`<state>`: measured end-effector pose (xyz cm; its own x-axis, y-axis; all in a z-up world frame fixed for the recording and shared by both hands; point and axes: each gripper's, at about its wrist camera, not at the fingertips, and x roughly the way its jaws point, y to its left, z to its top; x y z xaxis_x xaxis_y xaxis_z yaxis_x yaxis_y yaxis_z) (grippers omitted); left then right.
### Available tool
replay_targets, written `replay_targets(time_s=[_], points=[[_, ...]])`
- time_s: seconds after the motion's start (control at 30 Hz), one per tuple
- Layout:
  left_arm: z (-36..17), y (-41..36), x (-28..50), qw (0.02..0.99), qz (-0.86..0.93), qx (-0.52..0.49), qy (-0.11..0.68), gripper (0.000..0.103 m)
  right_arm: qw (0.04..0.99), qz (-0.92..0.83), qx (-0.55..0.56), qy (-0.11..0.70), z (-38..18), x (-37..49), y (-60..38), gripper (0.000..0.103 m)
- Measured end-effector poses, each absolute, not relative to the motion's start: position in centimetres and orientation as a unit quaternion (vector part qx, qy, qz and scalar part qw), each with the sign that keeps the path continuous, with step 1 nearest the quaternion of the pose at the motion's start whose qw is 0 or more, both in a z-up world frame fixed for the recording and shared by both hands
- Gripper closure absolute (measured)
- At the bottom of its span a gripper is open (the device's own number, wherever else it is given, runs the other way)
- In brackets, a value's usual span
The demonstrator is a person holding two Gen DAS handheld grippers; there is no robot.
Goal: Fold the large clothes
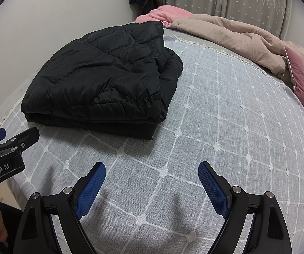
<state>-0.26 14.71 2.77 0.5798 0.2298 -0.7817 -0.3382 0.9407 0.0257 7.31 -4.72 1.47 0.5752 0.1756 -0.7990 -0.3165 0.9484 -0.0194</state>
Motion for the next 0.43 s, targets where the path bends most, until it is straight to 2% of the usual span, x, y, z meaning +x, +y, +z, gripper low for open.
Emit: replay_targets(time_s=[0.43], points=[[2.61,14.84,-0.31,0.885,0.159,-0.063,0.432,0.002,0.883,0.143,-0.085,0.439,1.26,7.07,-4.87,0.013]])
